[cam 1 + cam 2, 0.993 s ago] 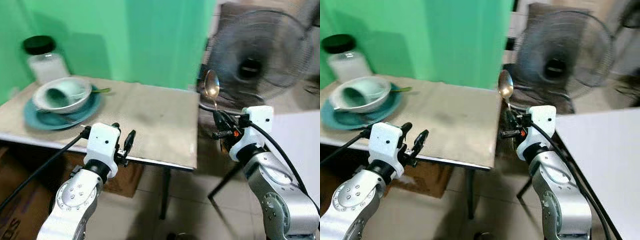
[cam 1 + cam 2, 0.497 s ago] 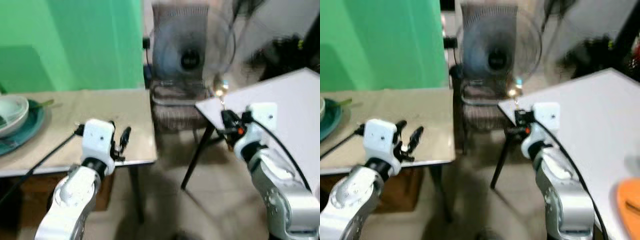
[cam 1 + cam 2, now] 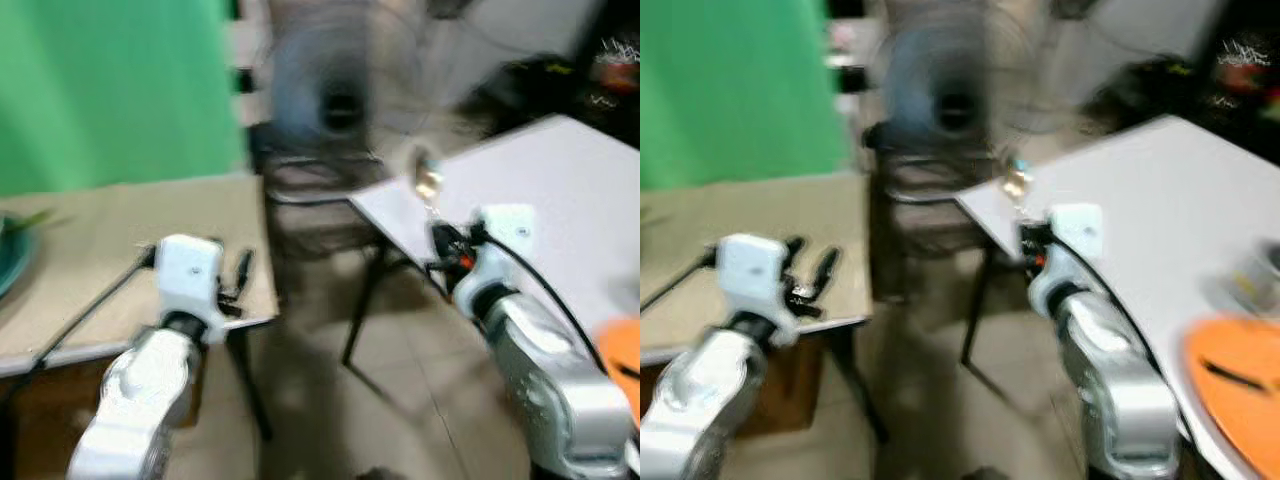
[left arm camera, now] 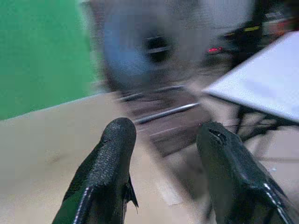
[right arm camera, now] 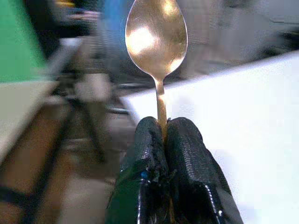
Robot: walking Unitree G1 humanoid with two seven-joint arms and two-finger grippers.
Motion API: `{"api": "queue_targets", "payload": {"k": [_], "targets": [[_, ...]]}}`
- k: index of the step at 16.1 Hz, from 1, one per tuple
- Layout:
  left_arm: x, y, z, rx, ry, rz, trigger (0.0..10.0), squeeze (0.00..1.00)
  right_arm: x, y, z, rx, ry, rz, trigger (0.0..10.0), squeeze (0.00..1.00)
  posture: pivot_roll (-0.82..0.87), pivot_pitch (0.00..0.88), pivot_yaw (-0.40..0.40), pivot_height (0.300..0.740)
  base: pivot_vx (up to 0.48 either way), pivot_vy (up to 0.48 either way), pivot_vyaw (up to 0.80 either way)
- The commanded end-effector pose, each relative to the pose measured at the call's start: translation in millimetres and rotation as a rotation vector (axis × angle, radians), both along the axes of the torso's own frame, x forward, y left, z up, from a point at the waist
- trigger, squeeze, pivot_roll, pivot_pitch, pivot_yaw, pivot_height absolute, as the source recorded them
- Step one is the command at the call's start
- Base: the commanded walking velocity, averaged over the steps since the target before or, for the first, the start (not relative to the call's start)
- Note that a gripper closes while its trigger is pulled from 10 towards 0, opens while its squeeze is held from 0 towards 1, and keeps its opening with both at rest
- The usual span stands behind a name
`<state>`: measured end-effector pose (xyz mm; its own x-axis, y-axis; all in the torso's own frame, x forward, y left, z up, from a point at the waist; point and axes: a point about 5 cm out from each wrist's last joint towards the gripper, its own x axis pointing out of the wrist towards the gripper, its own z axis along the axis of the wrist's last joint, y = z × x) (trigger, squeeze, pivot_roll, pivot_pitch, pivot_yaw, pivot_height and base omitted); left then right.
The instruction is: Setting the table
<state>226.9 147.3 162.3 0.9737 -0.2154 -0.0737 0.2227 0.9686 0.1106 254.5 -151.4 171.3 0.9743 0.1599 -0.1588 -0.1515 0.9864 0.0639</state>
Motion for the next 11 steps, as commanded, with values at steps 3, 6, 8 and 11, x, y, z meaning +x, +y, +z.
{"api": "queue_targets", "payload": {"k": [3,6,8,11], "targets": [[1.8,6.4,1.6,0.021,-0.008,0.009,10.0,0.0,0.1,4.9,4.8,0.014,-0.015,0.0,10.0,0.0,-0.09,0.002,-0.024,0.74,0.0,0.417,-0.8],[3.7,7.7,2.9,0.062,-0.021,0.006,10.0,0.0,-0.4,4.7,3.7,0.017,-0.01,-0.014,10.0,0.0,-0.09,0.0,-0.02,0.74,0.0,-0.131,-0.8],[4.7,7.1,1.1,0.024,-0.005,0.003,10.0,0.0,-0.4,4.6,3.8,0.017,-0.009,-0.019,10.0,0.0,-0.09,0.0,-0.018,0.74,0.0,-0.24,-0.8],[5.7,7.6,0.4,0.011,0.004,-0.002,10.0,0.0,-0.6,4.7,3.4,0.015,-0.006,-0.019,10.0,0.0,-0.09,0.0,-0.017,0.74,0.0,0.48,-0.8]]}}
